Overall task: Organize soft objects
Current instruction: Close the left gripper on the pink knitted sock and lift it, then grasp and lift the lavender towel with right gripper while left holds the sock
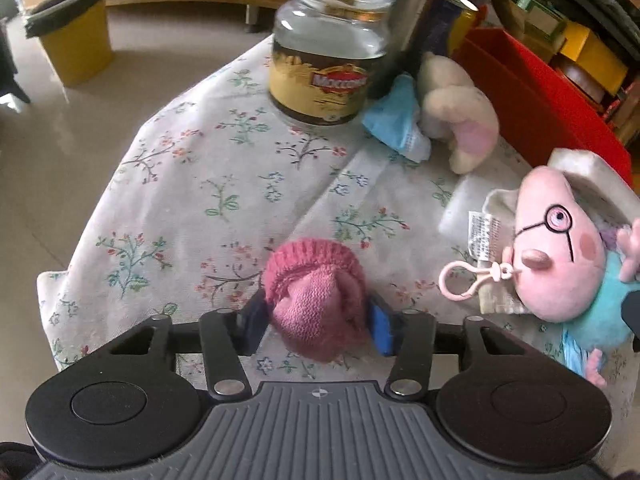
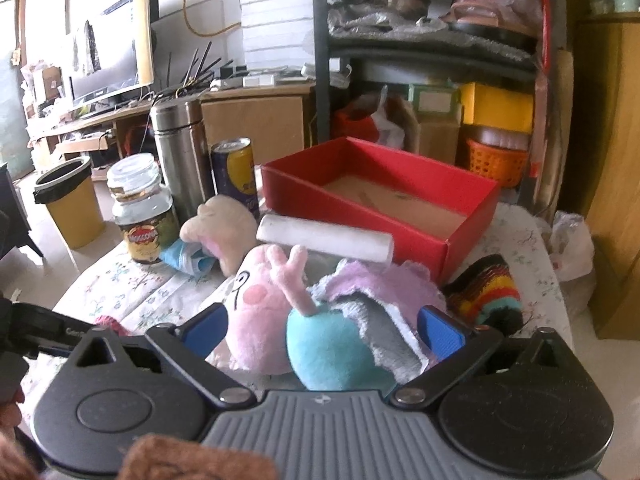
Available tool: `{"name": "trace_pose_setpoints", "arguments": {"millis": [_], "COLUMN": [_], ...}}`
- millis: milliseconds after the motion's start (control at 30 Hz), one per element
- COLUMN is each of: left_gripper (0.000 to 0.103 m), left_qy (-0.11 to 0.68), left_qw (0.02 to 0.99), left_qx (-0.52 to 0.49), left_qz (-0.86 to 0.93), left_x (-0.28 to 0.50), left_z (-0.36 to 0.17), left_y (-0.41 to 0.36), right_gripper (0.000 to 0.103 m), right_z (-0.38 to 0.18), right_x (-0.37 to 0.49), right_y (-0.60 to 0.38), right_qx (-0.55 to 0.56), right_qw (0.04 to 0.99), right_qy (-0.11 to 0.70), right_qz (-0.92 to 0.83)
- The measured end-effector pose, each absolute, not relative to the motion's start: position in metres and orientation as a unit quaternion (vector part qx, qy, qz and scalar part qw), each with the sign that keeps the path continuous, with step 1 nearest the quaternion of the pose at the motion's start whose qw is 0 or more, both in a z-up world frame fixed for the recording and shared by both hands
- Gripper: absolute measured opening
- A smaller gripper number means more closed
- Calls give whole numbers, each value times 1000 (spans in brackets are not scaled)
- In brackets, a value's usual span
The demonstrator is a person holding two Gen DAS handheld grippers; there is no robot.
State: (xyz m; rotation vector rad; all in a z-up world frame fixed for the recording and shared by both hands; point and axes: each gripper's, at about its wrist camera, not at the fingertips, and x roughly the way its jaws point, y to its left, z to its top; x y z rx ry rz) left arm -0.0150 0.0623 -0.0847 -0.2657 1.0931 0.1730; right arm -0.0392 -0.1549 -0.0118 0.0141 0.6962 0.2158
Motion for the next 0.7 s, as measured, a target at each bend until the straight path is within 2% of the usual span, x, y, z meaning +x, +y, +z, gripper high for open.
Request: {"name": "trace_pose_setpoints", "arguments": {"millis": [233, 467, 633, 700], "left_gripper": [40, 39, 39, 40], "left_qy": [519, 507, 503, 502], "left_qw": [846, 853, 854, 854], "left_qx": [-109, -125, -129, -132], "left_qz": [49, 5, -22, -28], "left_x": [-16, -20, -19, -18], "left_z": [-80, -67, -61, -60], "left_y": [51, 45, 39, 39], "right_gripper": [57, 57, 55, 55], "right_z": [-11, 11, 23, 25], "right_x": [-31, -14, 4, 3], "right_y": [-166, -186, -185, -192], "right_qx": [15, 29, -34, -24], "right_qw": [932, 942, 943, 938], "right_qy": [347, 322, 314, 322], "right_qz": [103, 95, 103, 128]}}
